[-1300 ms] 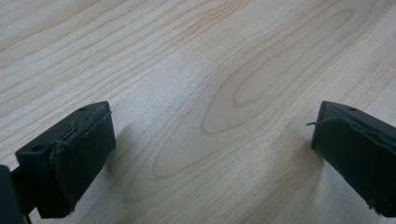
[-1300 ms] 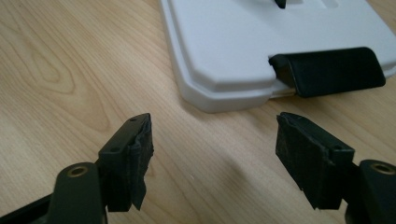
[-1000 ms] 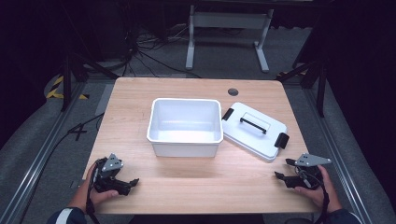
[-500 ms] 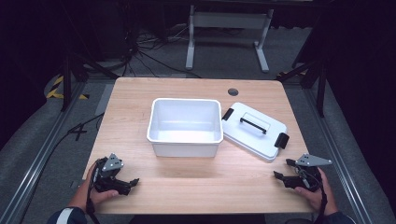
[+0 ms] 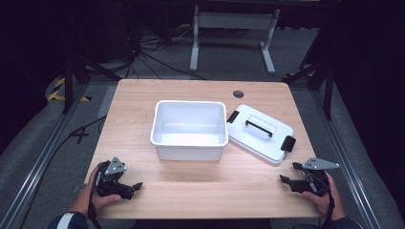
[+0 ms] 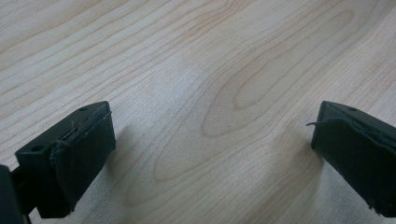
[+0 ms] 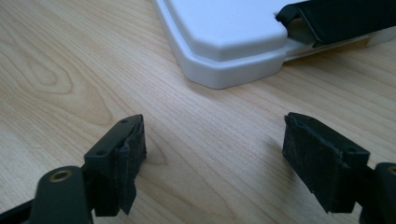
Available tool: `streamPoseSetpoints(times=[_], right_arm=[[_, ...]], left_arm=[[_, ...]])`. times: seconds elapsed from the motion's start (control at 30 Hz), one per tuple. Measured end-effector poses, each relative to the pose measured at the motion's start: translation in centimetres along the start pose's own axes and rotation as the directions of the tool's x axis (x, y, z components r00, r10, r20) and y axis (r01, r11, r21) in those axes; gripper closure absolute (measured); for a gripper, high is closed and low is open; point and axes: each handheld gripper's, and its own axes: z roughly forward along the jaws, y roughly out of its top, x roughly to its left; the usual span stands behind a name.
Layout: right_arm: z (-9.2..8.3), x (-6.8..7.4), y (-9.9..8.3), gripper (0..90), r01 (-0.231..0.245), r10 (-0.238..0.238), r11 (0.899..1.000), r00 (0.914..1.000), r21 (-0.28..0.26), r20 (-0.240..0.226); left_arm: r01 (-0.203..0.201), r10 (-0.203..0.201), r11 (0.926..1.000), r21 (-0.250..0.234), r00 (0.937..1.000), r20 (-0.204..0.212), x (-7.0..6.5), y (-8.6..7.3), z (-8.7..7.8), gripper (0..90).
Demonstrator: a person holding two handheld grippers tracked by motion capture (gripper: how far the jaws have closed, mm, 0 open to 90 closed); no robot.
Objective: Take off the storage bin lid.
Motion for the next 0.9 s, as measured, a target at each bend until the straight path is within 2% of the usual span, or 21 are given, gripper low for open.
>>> streamPoseSetpoints(times=[0.1,0.23,0.3,0.37,0.53,0.63,0.87,0.9], right_arm=[[0.03,-0.05,0.02,21.6,0.003,-0.003,1.0,1.0,0.002,0.001],[0.03,-0.06,0.02,21.6,0.004,-0.004,1.0,1.0,0.002,0.002],[0.03,-0.06,0.02,21.6,0.004,-0.004,1.0,1.0,0.003,0.003],[0.03,-0.05,0.02,21.6,0.004,-0.004,1.0,1.0,0.003,0.003],[0.04,-0.05,0.02,21.6,0.004,-0.004,1.0,1.0,0.003,0.004],[0.04,-0.05,0.02,21.6,0.004,-0.004,1.0,1.0,0.003,0.004],[0.04,-0.05,0.02,21.6,0.003,-0.003,1.0,1.0,0.003,0.004],[0.04,-0.05,0.02,21.6,0.003,-0.003,1.0,1.0,0.003,0.005]], left_arm=[[-0.003,0.003,0.9999,-0.016,1.0,-0.006,0.01,-0.01,0.14,0.2],[-0.001,0.001,0.9999,-0.014,1.0,-0.007,0.01,0.05,0.16,0.2],[-0.015,0.015,0.9999,-0.008,0.9998,-0.01,0.1,0.11,0.12,0.2],[0.003,-0.003,1.0,-0.006,1.0,-0.001,0.02,0.18,0.24,0.1],[0.002,-0.002,1.0,-0.004,1.0,0.007,0.07,0.24,0.28,0.2],[-0.022,0.022,0.9997,-0.008,0.9997,-0.006,0.23,0.3,0.26,0.2],[-0.019,0.018,0.9998,-0.007,0.9998,-0.006,0.21,0.31,0.27,0.2],[-0.006,0.006,0.9999,-0.011,1.0,-0.005,0.14,0.28,0.32,0.2]])
